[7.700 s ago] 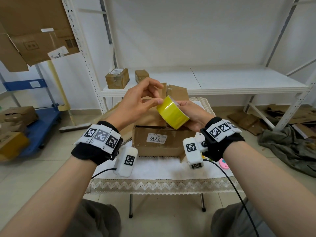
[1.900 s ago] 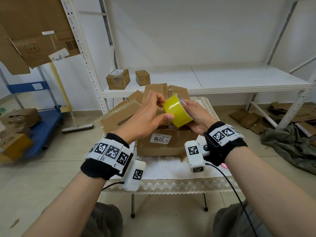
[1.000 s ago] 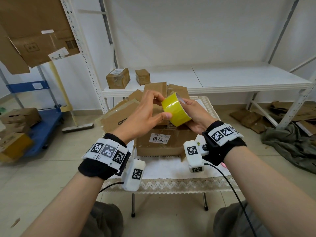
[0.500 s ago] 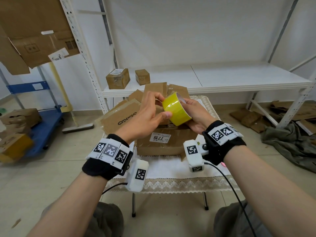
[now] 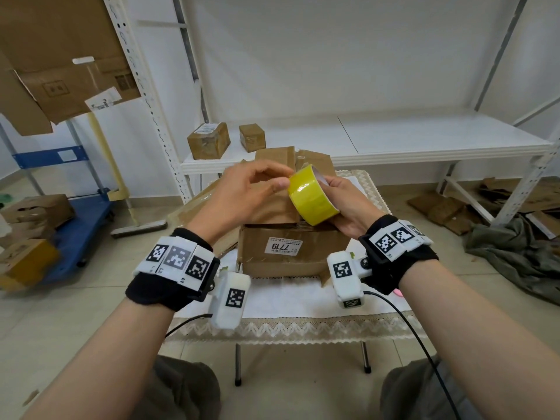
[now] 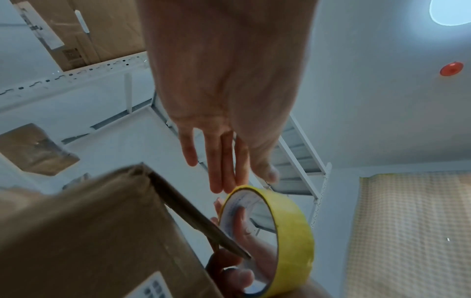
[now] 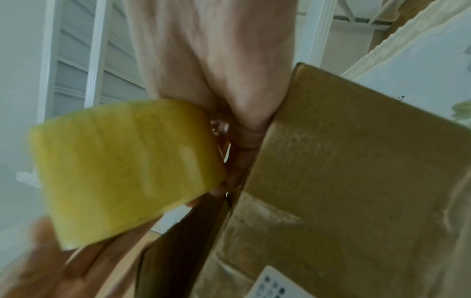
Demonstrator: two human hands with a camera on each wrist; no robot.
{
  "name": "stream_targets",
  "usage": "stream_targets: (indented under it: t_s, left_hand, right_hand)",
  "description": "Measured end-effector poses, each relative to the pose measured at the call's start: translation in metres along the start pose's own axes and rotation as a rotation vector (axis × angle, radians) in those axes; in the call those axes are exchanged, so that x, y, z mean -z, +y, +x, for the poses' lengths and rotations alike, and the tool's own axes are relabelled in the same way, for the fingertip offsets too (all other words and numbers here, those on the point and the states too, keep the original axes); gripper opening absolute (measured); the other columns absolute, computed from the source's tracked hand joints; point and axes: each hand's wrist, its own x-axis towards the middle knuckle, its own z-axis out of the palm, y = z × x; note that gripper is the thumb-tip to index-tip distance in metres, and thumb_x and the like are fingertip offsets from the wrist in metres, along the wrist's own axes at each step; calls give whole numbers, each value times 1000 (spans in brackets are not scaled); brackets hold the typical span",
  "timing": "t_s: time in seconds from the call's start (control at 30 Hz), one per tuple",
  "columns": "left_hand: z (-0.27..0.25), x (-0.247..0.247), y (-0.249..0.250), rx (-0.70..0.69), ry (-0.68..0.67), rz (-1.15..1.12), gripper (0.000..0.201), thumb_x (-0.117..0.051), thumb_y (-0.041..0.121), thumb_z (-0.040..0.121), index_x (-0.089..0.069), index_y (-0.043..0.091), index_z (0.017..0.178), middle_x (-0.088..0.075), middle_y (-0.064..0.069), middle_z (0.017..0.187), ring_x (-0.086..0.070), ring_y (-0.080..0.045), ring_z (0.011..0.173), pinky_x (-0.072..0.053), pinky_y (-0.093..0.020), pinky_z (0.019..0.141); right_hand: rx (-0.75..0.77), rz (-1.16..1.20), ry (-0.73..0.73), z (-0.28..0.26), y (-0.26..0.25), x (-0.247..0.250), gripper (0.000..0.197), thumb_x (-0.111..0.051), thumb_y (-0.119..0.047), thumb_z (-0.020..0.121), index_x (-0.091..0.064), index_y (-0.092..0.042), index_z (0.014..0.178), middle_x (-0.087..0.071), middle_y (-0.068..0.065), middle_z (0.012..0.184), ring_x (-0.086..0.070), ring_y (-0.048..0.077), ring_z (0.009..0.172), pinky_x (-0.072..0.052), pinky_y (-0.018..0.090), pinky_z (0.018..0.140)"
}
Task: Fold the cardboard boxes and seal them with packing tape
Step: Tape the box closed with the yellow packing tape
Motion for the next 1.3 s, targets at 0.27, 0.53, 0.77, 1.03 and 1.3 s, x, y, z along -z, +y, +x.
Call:
stream_targets:
  t_s: [0.27, 0.53, 0.77, 1.03, 1.3]
  left_hand:
    - [19, 15, 7, -9, 16, 172, 13, -83, 25, 76, -81, 20, 89, -76, 10, 82, -68, 5, 79, -49, -7, 74]
    - [19, 13, 8, -110, -34, 298, 7, -81, 21, 82, -79, 19, 88, -70, 13, 76, -64, 10, 72, -48, -4, 71]
    - [14, 10, 5, -220, -71, 414, 6, -69, 19, 91, -69, 15, 88, -67, 5, 86, -63, -7, 80, -50, -16, 76]
    - [5, 13, 7, -195, -37, 314, 6, -65, 15, 91, -64, 18, 87, -69, 7, 89, -64, -5, 85, -52, -19, 83]
    - [6, 10, 12, -74, -29, 235, 6, -63, 14, 94, -60, 18, 89, -68, 5, 88, -64, -9, 82, -50, -19, 73]
  right_hand:
    - [15, -66, -42, 1, 2, -2, 42, -59, -32, 98, -65, 2, 123, -73, 7, 86, -69, 18, 71, -59, 39, 66]
    - [37, -77, -37, -1, 1, 0, 15, -58, -20, 99, -70, -11, 101, -75, -1, 78, -71, 9, 67, -55, 23, 56]
    - [46, -69, -46, -2, 0, -2, 14, -57, -18, 99, -69, -11, 101, -75, -1, 79, -71, 9, 67, -56, 23, 57]
    - [16, -52, -34, -1, 0, -4, 36, -57, -29, 100, -66, -1, 120, -74, 6, 85, -71, 17, 69, -60, 35, 61]
    - [30, -71, -40, 0, 2, -6, 37, -58, -31, 100, -67, 0, 117, -74, 4, 80, -70, 16, 66, -59, 34, 58]
